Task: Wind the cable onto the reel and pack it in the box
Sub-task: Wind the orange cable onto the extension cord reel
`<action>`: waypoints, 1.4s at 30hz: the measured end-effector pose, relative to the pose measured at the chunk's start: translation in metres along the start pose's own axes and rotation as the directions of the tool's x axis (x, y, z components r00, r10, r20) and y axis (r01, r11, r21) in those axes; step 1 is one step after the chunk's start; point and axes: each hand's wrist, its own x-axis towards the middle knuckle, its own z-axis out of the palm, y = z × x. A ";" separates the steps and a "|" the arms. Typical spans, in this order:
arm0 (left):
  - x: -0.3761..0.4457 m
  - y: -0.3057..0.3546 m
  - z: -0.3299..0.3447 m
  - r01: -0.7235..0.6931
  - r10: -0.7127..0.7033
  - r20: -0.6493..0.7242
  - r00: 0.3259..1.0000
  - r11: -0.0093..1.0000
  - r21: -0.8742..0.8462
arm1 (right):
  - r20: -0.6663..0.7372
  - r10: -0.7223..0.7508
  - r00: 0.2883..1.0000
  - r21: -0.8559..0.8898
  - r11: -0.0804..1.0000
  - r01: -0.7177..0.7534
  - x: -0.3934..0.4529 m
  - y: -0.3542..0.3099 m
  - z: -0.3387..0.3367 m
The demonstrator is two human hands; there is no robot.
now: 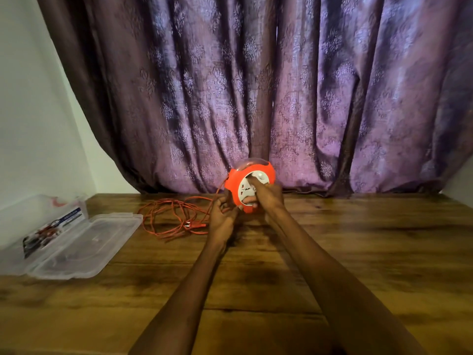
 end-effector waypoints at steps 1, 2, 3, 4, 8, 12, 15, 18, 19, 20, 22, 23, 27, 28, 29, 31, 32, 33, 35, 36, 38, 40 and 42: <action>0.000 -0.001 0.000 -0.006 0.006 -0.008 1.000 1.000 -0.014 | -0.008 0.022 1.000 0.046 0.999 -0.022 0.000 0.002 0.001; 0.000 -0.002 -0.001 -0.013 0.013 -0.007 1.000 1.000 -0.024 | -0.017 0.032 0.999 0.072 0.997 -0.031 0.000 0.004 0.001; -0.001 -0.004 -0.001 -0.016 0.016 -0.001 1.000 0.999 -0.028 | -0.024 0.039 0.999 0.083 0.996 -0.037 0.000 0.006 0.001; -0.002 -0.004 -0.001 -0.018 0.018 -0.001 1.000 0.999 -0.027 | -0.023 0.036 0.999 0.071 0.997 -0.034 0.001 0.007 0.000; 0.002 -0.001 -0.003 -0.048 0.043 -0.058 0.997 0.996 -0.080 | 0.085 -0.099 0.991 -0.216 0.970 0.116 0.004 0.009 -0.017; 0.011 0.007 -0.013 -0.012 -0.004 -0.093 0.996 0.986 -0.166 | 0.247 -0.511 0.823 -0.698 0.495 0.517 0.007 0.010 -0.042; 0.015 0.009 -0.019 0.024 -0.036 -0.079 0.996 0.989 -0.143 | 0.637 -0.585 0.502 -0.653 -0.064 0.754 0.010 0.001 -0.054; 0.015 0.009 -0.021 0.032 -0.040 -0.059 0.997 0.991 -0.133 | 0.824 -0.416 0.385 -0.547 -0.404 0.733 0.008 -0.013 -0.057; 0.014 0.009 -0.021 0.035 -0.043 -0.052 0.998 0.990 -0.139 | 0.853 -0.367 0.372 -0.515 -0.471 0.717 0.006 -0.016 -0.057; 0.013 0.008 -0.021 0.034 -0.040 -0.037 0.999 0.990 -0.139 | 0.871 -0.325 0.368 -0.490 -0.516 0.702 0.004 -0.017 -0.058; 0.012 0.006 -0.020 0.037 -0.039 -0.012 0.999 0.993 -0.109 | 0.886 -0.265 0.382 -0.462 -0.586 0.665 0.004 -0.017 -0.059; 0.011 0.005 -0.018 0.035 -0.036 -0.002 0.999 0.996 -0.082 | 0.889 -0.241 0.388 -0.449 -0.621 0.643 0.005 -0.017 -0.060; 0.008 -0.001 -0.013 0.033 -0.032 0.023 0.999 0.999 -0.028 | 0.859 -0.265 0.438 -0.482 -0.706 0.520 0.009 -0.009 -0.060; 0.007 -0.003 -0.011 0.030 -0.029 0.035 0.999 0.999 -0.025 | 0.833 -0.324 0.448 -0.533 -0.686 0.495 0.008 -0.007 -0.059; 0.006 -0.004 -0.009 0.031 -0.030 0.045 0.999 0.999 -0.026 | 0.794 -0.388 0.467 -0.597 -0.638 0.486 0.007 -0.005 -0.059; 0.003 -0.004 -0.006 0.025 -0.023 0.054 0.998 0.999 -0.031 | 0.681 -0.477 0.555 -0.732 -0.466 0.497 0.005 0.000 -0.054; 0.002 -0.004 -0.005 0.024 -0.022 0.058 0.998 0.999 -0.039 | 0.606 -0.511 0.610 -0.795 -0.364 0.486 0.004 0.003 -0.049; 0.001 -0.005 -0.004 0.025 -0.022 0.057 0.998 0.998 -0.051 | 0.515 -0.533 0.671 -0.853 -0.243 0.462 0.002 0.005 -0.045; 0.000 -0.006 -0.003 0.023 -0.020 0.048 0.999 0.998 -0.064 | 0.296 -0.524 0.798 -0.911 0.096 0.401 -0.001 0.007 -0.035; -0.001 -0.007 -0.003 0.018 -0.015 0.043 0.999 0.998 -0.067 | 0.192 -0.474 0.859 -0.892 0.281 0.354 -0.002 0.007 -0.030; -0.002 -0.008 -0.002 0.000 0.003 0.041 0.999 0.997 -0.077 | 0.062 -0.283 0.957 -0.768 0.599 0.227 0.001 0.002 -0.026; -0.003 -0.009 -0.001 -0.019 0.022 0.043 0.999 0.998 -0.064 | 0.061 -0.076 0.995 -0.530 0.843 0.097 0.004 -0.001 -0.025; -0.003 -0.009 -0.002 -0.049 0.050 0.031 0.998 0.998 -0.032 | 0.061 -0.002 0.998 -0.331 0.943 0.023 0.007 0.003 -0.025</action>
